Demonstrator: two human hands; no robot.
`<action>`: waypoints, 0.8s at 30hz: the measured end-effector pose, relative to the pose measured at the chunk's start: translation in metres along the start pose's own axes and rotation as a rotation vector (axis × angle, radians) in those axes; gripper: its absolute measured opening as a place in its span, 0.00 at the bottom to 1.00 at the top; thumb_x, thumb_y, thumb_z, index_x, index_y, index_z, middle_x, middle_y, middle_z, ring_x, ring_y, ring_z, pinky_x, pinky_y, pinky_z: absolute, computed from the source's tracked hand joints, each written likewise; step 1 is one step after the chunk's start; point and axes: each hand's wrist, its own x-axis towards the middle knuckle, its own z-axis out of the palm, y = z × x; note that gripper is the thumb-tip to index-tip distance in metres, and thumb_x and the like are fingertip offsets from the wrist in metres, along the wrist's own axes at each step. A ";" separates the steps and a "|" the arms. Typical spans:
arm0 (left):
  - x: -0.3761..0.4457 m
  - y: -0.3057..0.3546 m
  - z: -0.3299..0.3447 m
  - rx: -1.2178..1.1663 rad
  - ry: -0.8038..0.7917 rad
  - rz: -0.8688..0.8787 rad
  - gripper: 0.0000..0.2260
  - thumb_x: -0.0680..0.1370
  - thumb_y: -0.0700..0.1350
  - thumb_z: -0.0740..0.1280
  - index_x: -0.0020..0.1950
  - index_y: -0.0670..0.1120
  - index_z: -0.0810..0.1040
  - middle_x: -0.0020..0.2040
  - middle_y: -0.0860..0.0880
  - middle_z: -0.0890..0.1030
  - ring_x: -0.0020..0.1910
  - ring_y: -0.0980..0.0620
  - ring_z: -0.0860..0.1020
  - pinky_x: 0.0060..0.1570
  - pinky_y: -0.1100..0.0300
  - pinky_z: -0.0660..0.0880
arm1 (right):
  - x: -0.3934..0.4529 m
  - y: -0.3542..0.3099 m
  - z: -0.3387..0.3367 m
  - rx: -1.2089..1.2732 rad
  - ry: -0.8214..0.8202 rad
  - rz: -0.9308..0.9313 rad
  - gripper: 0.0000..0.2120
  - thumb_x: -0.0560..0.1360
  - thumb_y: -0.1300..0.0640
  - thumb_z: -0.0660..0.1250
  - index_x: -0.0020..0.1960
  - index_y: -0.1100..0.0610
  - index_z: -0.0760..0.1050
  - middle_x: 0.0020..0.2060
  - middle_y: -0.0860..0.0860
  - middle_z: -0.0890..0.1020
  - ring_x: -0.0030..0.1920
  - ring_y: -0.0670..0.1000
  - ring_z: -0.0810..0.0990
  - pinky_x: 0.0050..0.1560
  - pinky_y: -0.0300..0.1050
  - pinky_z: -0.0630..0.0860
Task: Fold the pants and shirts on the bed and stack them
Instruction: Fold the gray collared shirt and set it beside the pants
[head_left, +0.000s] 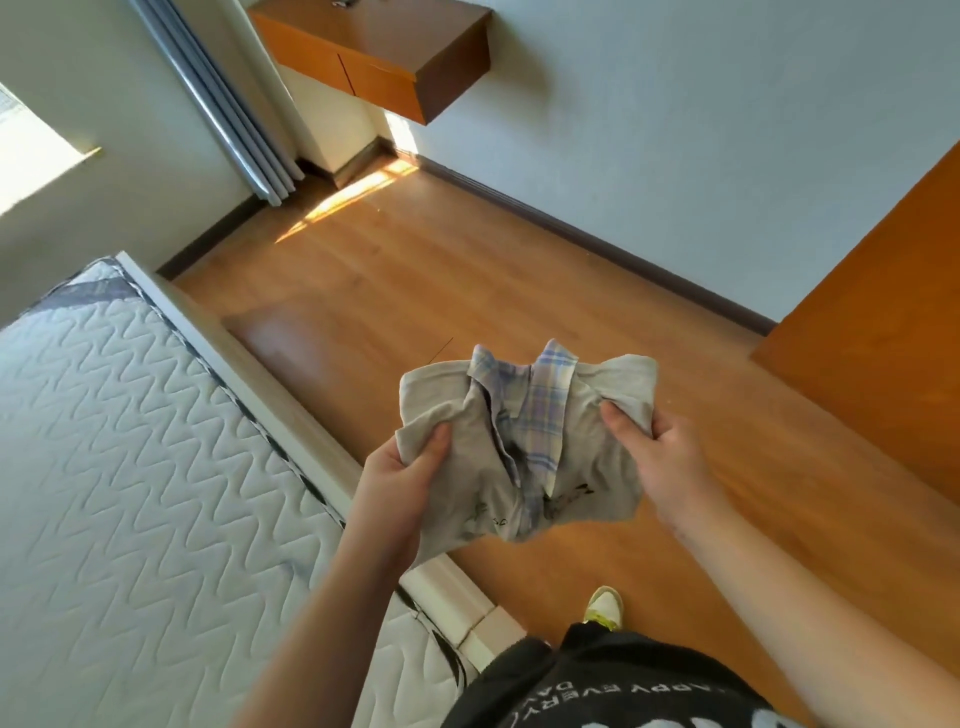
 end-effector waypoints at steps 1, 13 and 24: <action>0.005 0.001 0.001 -0.007 0.003 -0.005 0.20 0.66 0.64 0.75 0.48 0.51 0.85 0.49 0.44 0.86 0.51 0.44 0.84 0.54 0.41 0.79 | 0.006 -0.001 -0.001 0.004 -0.003 0.010 0.14 0.68 0.37 0.73 0.48 0.44 0.83 0.45 0.49 0.87 0.45 0.51 0.86 0.43 0.47 0.81; 0.101 0.041 -0.017 -0.194 0.078 -0.027 0.16 0.68 0.59 0.75 0.44 0.47 0.85 0.49 0.43 0.86 0.49 0.44 0.85 0.47 0.50 0.83 | 0.114 -0.036 0.053 -0.091 -0.120 0.016 0.22 0.65 0.32 0.73 0.50 0.45 0.83 0.46 0.49 0.87 0.47 0.52 0.86 0.49 0.52 0.80; 0.216 0.123 -0.113 -0.281 0.174 0.007 0.20 0.65 0.64 0.76 0.43 0.50 0.86 0.48 0.43 0.86 0.49 0.43 0.85 0.50 0.47 0.81 | 0.249 -0.107 0.209 -0.153 -0.267 0.003 0.17 0.66 0.34 0.72 0.51 0.41 0.82 0.47 0.46 0.86 0.47 0.49 0.86 0.49 0.48 0.80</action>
